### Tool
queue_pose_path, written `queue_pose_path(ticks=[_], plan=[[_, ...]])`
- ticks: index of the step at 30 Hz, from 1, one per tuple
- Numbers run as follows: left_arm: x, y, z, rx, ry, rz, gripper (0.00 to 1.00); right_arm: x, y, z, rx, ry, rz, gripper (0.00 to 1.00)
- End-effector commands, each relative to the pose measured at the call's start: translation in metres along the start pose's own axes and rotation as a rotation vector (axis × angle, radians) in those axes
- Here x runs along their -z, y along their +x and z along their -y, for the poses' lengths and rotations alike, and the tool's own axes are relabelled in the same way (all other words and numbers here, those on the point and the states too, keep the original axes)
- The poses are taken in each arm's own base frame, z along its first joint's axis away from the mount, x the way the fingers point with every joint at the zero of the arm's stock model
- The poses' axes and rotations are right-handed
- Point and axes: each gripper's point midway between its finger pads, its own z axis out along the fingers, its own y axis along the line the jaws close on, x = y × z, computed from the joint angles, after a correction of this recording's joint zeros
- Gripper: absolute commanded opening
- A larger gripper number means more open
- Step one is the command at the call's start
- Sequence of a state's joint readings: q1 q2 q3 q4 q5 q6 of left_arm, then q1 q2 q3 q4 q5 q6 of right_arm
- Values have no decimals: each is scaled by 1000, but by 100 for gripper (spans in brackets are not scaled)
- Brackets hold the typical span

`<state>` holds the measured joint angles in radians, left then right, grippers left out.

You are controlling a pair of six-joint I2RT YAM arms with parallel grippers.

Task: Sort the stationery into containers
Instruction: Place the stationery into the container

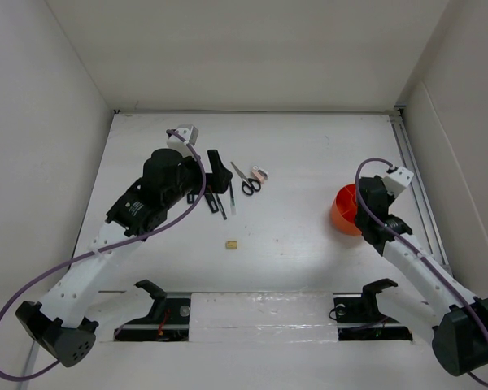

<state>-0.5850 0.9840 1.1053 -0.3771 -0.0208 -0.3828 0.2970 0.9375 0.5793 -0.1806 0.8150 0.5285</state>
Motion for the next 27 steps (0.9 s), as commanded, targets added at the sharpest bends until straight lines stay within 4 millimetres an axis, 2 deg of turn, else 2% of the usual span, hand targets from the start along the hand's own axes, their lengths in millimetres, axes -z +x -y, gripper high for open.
queue_pose_path(ticks=[1,3,6,9,13,15,16,17,18,20,22,23,24,25,26,27], plan=[[4,-12,6,4,34,51,99,4,-17,-10,-42,-19,28,35],[4,-12,6,4,34,51,99,4,-17,-10,-42,-19,28,36],[4,-12,6,4,34,51,99,11,-20,-24,-53,-81,28,36],[2,-10,1,5,11,52,99,29,-41,-49,-75,-183,56,41],[-4,-7,-9,18,-37,39,99,54,-71,-68,-94,-263,83,50],[-5,-7,-14,38,-75,38,99,63,-74,-72,-77,-281,71,58],[-5,-7,-16,38,-83,42,99,69,-85,-75,-87,-296,77,61],[-7,-4,-20,47,-106,29,99,73,-86,-78,-82,-306,74,71],[-9,-7,-24,46,-137,41,99,77,-87,-80,-74,-318,69,77],[-15,-2,-32,71,-182,26,99,91,-94,-92,-70,-377,68,98],[-15,-3,-45,88,-266,33,99,101,-89,-111,-36,-443,36,100],[-14,-3,-58,111,-352,42,99,111,-84,-129,-7,-500,4,100],[-15,1,-60,128,-365,23,99,116,-82,-139,17,-523,-2,100],[-12,-3,-74,139,-457,51,99,124,-77,-154,30,-575,-24,98],[-11,-1,-81,157,-503,50,99,139,-76,-173,51,-640,-34,98],[-10,-1,-100,219,-566,54,99,144,-71,-187,71,-680,-47,97]])
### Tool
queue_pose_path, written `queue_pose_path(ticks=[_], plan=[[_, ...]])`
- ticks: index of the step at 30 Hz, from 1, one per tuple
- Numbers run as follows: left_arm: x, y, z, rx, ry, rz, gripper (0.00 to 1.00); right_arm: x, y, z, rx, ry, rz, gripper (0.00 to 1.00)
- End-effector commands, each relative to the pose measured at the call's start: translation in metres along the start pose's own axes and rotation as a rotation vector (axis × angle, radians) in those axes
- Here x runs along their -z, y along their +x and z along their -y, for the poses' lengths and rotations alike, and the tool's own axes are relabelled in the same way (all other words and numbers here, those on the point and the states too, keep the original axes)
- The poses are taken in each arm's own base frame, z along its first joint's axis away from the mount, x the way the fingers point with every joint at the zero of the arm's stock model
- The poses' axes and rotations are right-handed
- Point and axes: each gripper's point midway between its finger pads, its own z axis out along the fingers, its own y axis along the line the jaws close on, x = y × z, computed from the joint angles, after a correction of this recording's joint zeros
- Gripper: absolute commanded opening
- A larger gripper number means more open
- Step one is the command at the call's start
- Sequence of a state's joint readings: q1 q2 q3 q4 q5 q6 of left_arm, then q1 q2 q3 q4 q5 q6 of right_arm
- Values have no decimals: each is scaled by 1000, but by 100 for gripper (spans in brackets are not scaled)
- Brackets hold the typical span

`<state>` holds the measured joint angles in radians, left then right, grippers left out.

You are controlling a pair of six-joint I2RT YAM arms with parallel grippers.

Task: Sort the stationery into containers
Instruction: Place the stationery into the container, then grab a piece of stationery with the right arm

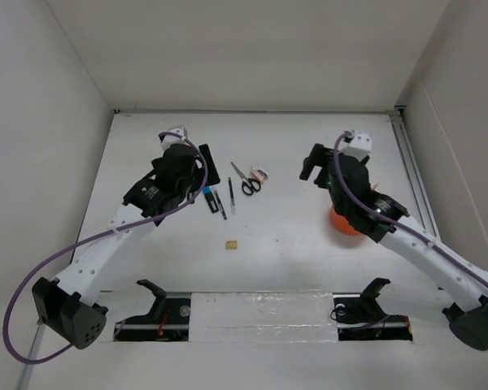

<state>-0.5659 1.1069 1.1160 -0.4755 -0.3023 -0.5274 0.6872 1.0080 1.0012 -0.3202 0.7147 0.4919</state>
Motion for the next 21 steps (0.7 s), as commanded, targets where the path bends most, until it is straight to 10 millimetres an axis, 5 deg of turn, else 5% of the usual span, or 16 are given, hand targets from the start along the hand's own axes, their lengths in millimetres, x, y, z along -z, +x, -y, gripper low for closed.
queue_pose_path(ticks=[1,3,5,7,9,10,11,12,13,15,21], plan=[[-3,-26,-48,144,-234,79,99,-8,25,-63,93,-169,-103,93],[-12,-25,-58,192,-219,39,99,-12,29,-99,96,-253,-139,88],[-23,-28,-83,235,-267,32,99,-30,53,-125,121,-280,-185,83],[-22,-37,-113,268,-381,55,99,-37,52,-156,111,-339,-198,78],[-17,-42,-138,301,-477,88,99,-57,91,-176,161,-360,-295,77],[-12,-47,-145,322,-495,114,99,-60,84,-197,153,-388,-292,75],[-5,-53,-149,331,-507,145,99,-79,119,-199,201,-352,-353,74],[-3,-55,-153,329,-530,160,99,-84,136,-200,235,-337,-405,72],[-1,-55,-153,333,-523,173,99,-86,130,-218,231,-360,-405,72],[0,-56,-154,334,-526,186,99,-100,169,-222,299,-344,-469,67],[0,-55,-155,322,-532,174,99,-102,202,-236,334,-367,-528,62]])
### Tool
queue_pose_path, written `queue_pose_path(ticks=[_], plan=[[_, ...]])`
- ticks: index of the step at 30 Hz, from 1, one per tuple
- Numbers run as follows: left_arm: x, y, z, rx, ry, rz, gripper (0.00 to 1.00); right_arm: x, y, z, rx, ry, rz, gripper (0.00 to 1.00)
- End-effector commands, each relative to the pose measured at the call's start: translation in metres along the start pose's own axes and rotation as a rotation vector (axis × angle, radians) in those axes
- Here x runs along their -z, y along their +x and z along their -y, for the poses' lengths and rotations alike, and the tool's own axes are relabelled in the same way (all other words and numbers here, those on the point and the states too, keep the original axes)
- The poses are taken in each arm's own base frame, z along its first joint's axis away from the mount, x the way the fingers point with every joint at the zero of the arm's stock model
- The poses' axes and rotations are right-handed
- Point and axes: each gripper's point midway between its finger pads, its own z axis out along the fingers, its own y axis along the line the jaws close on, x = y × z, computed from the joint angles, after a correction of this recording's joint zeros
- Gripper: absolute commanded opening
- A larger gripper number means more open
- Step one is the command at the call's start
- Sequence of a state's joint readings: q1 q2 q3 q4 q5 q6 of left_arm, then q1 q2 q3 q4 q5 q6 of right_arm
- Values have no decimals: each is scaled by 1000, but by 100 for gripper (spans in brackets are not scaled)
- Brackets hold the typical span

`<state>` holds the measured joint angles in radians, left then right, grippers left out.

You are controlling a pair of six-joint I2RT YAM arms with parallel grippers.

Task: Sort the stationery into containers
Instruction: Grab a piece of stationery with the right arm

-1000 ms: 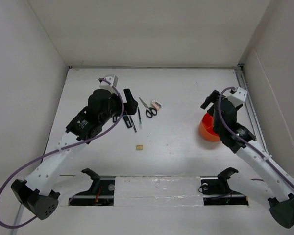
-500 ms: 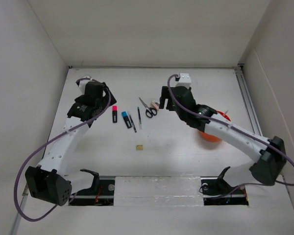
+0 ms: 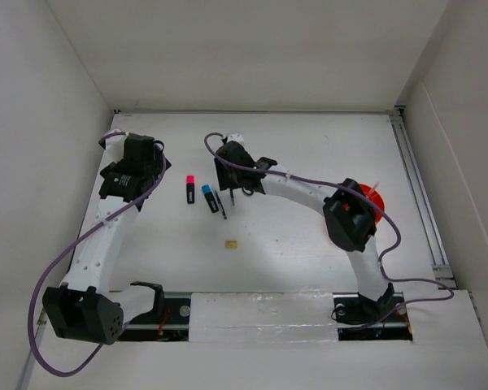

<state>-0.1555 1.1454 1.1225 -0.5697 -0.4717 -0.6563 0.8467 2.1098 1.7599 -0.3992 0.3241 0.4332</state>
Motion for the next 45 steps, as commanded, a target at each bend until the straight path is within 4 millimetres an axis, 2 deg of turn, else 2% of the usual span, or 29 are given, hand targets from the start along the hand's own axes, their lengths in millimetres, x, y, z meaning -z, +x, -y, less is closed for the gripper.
queue_pose_path(ticks=[1,2,5,12,13,14,16,17,19,20,25,26,27,28,29,30,31,32,34,41,45], plan=[[7,-15,1,28,-2,43,99,8,-5,-16,21,-49,-20,61],[9,-17,0,32,3,49,99,10,-6,-16,22,-47,-23,61],[8,-12,0,28,5,37,99,-6,16,-13,40,-29,-81,60],[10,-14,7,41,45,36,99,-25,39,-12,67,-21,-144,54],[13,-16,7,34,50,42,99,-29,37,-7,60,-14,-143,54],[13,-16,7,34,50,42,99,-30,37,-11,57,-28,-145,54],[13,-15,8,33,57,36,99,-38,45,-6,70,-19,-179,53],[13,-15,8,33,57,36,99,-38,41,-8,69,-21,-176,53],[13,-16,10,28,69,37,99,-44,52,-2,81,5,-205,50],[14,-15,11,28,76,31,99,-45,45,0,71,7,-194,50],[13,-11,14,18,91,19,99,-49,43,10,57,18,-192,49],[13,-11,14,18,91,19,99,-53,49,17,57,33,-212,48],[13,-11,14,18,91,19,99,-52,45,13,53,19,-206,46],[13,-11,14,18,91,19,99,-56,46,20,58,31,-219,43],[13,-11,14,18,91,19,99,-59,56,20,62,27,-245,38],[15,-13,13,22,96,25,99,-56,55,16,73,4,-257,38],[15,-13,13,22,97,25,99,-61,55,21,76,10,-259,36],[15,-13,13,22,97,25,99,-61,66,26,86,25,-296,31],[15,-13,13,22,97,25,99,-61,63,24,84,22,-288,31],[17,-14,13,17,102,31,99,-62,80,27,109,9,-339,30],[17,-16,14,22,107,37,99,-66,97,32,138,18,-393,17]])
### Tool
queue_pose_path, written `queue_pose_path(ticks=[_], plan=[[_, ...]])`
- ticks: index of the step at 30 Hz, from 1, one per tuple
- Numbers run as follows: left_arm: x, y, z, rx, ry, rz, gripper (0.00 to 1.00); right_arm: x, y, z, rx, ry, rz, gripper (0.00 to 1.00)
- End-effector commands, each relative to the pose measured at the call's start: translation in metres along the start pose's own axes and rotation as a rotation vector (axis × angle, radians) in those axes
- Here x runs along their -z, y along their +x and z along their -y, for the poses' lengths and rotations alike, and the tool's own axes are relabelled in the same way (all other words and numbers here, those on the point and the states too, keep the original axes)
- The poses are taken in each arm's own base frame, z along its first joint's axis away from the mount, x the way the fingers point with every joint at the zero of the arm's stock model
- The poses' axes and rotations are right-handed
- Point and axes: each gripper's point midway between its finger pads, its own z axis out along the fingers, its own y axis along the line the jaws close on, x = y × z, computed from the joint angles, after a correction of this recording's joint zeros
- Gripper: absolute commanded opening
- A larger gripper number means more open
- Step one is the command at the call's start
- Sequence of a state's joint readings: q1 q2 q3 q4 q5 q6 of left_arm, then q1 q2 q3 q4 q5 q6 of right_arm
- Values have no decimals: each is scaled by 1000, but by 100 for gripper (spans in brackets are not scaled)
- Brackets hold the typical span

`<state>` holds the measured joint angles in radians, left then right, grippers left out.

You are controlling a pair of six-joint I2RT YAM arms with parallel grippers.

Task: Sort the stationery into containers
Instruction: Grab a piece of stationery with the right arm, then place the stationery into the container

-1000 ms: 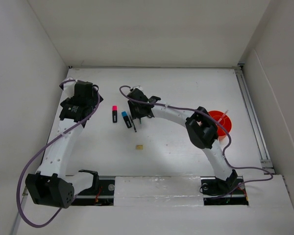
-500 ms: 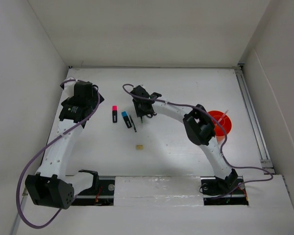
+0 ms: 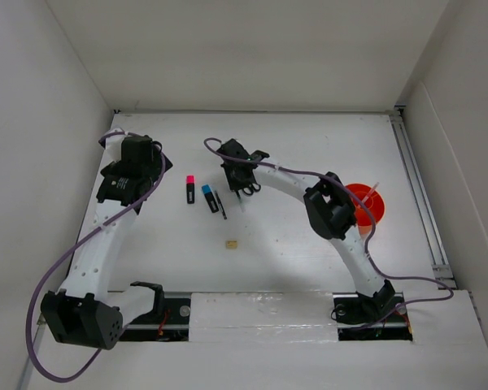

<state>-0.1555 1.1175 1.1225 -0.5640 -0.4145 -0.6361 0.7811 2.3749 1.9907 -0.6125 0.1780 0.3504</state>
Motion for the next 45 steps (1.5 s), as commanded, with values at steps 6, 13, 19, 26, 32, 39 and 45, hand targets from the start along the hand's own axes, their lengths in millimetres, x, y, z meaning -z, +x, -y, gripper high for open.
queue_pose_path(ticks=[6,13,19,26,32,39,45], plan=[[11,-18,7,28,50,60,99,-8,29,-2,49,-91,-118,0],[11,-18,10,23,64,59,99,110,-51,-42,69,-463,219,0],[19,-21,20,12,138,64,99,252,-84,15,59,-527,592,0],[26,-20,34,-6,234,55,99,363,-72,150,-82,-224,1042,0],[36,-16,46,-23,332,39,99,409,-42,211,-73,-15,1228,0],[49,-11,63,-46,469,35,99,422,-15,282,-337,216,1363,0],[55,-9,73,-61,534,17,99,409,7,312,-467,334,1391,0]])
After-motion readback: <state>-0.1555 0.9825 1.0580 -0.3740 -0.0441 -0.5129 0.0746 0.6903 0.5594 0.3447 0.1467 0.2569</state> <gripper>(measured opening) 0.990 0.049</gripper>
